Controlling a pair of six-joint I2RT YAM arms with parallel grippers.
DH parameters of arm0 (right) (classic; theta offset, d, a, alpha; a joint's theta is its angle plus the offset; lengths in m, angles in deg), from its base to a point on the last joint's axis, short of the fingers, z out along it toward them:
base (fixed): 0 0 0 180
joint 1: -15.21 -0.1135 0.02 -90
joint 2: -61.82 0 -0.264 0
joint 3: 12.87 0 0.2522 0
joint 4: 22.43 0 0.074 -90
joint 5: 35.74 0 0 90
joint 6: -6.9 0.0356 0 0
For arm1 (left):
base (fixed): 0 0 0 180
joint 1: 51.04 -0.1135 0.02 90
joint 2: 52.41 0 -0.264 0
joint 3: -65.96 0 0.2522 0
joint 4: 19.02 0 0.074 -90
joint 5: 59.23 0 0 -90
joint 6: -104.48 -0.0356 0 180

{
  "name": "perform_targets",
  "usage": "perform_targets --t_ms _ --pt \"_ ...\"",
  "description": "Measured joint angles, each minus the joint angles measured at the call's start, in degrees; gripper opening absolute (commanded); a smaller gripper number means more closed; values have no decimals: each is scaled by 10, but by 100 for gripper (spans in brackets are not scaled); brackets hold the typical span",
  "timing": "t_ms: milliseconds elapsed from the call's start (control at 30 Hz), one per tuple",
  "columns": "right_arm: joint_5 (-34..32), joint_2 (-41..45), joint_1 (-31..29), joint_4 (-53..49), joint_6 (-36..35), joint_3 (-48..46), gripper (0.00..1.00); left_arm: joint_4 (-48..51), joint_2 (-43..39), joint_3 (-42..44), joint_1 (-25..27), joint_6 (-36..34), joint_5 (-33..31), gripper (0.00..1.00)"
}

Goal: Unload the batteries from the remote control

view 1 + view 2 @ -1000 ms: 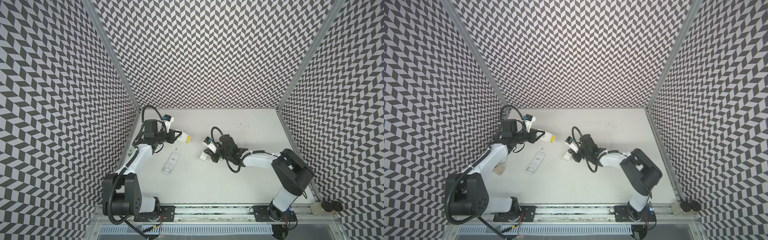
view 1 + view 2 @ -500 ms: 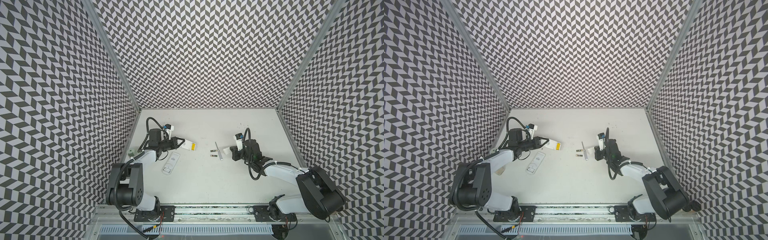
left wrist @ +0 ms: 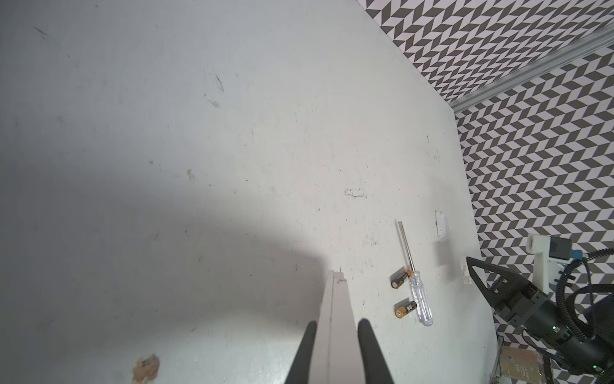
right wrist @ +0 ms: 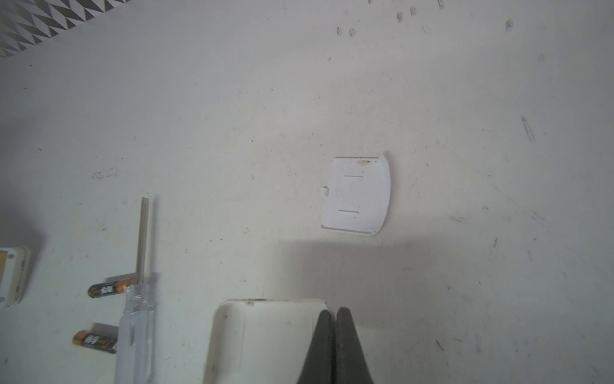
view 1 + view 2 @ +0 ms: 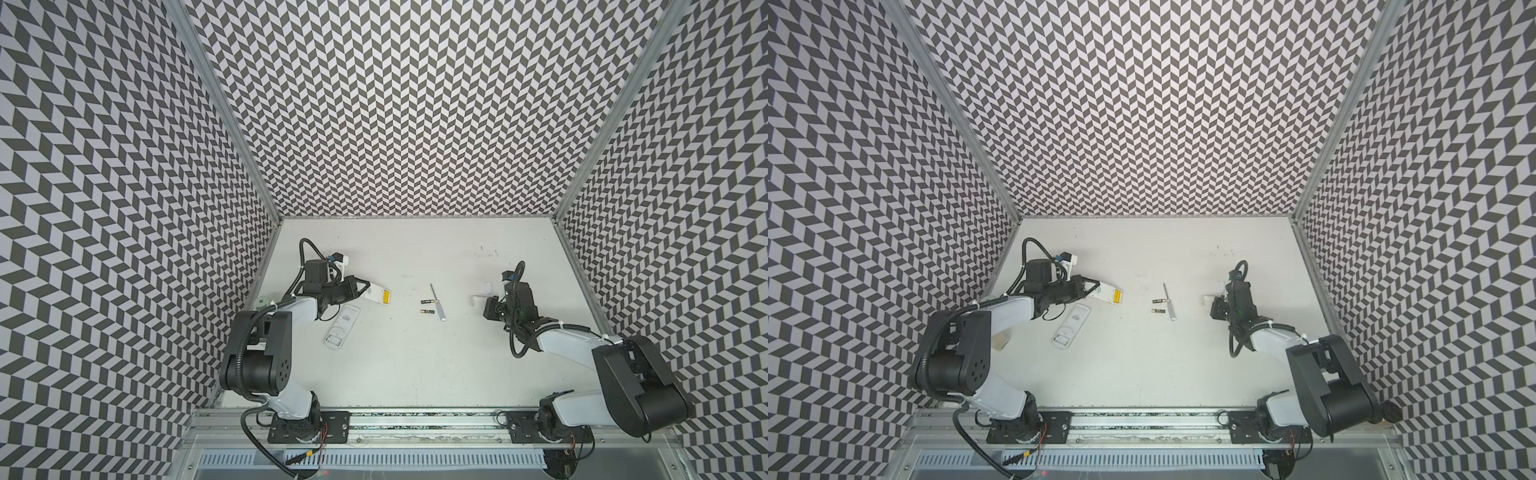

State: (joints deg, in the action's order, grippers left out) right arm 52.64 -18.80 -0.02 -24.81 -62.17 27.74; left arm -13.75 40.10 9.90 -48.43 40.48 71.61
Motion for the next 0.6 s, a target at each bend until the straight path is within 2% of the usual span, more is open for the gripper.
perform_targets --t_ms 67,267,467,600 --pt "-1 -18 6 -14 5 10 10 -1 17 -12 0 7 4 0" --pt "0 -60 17 -41 14 43 35 -8 49 -31 0 21 21 3" --pt "4 -40 14 -54 9 40 39 -9 56 -35 0 24 30 11" --pt "5 -12 -8 -57 -4 41 43 -9 58 -36 0 24 31 19"
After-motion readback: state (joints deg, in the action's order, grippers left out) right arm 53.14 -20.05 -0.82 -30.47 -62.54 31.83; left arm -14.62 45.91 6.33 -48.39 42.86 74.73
